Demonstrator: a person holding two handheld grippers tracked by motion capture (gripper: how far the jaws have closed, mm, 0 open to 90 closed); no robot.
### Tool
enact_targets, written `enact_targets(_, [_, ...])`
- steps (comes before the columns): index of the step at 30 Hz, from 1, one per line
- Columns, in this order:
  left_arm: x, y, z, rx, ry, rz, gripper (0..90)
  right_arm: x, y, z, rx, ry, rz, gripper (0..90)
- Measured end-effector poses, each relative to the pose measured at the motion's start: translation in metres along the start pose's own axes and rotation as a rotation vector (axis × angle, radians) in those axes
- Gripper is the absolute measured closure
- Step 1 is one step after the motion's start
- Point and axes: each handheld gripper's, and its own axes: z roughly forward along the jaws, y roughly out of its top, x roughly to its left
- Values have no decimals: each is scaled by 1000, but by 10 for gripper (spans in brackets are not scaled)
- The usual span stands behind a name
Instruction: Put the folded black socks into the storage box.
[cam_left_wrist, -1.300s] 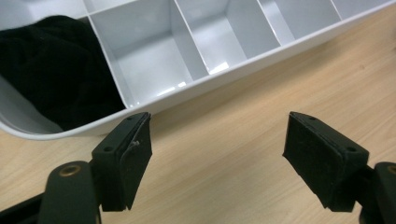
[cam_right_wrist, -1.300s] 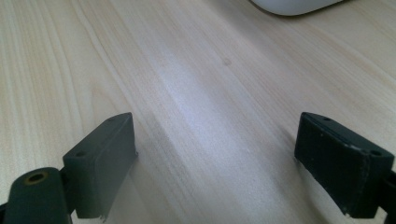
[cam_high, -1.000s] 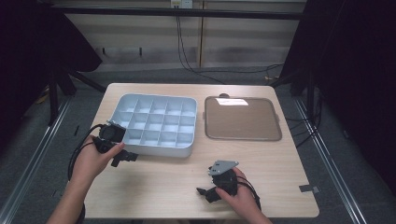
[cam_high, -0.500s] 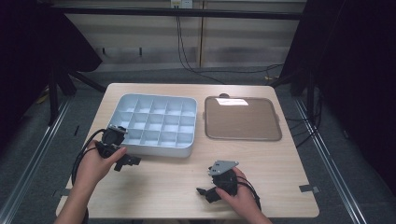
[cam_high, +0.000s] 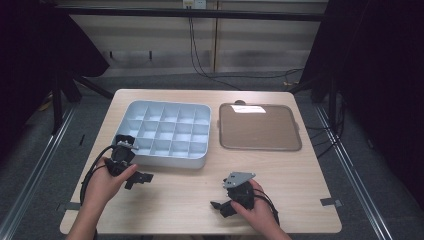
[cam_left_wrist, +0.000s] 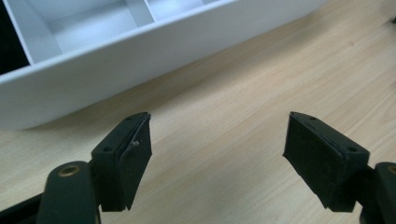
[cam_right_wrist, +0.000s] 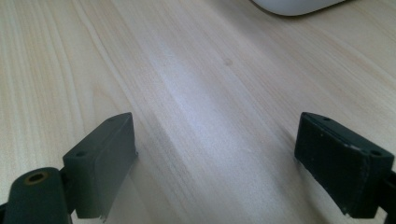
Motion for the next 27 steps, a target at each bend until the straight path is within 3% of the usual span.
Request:
enact_targets(8, [-2,-5,10,-7,-12,-13,228,0,0,0,0,3,0,121])
enact_targets(10, [-1,-7,14,5,-18,4,228,0,0,0,1,3,1,121])
enact_targets(18, [-2,-15,24,-12,-29,-8,228,0,0,0,1,3,1,121])
enact_targets(27, [0,-22,29,-11,-39,7,228,0,0,0,1,3,2,121])
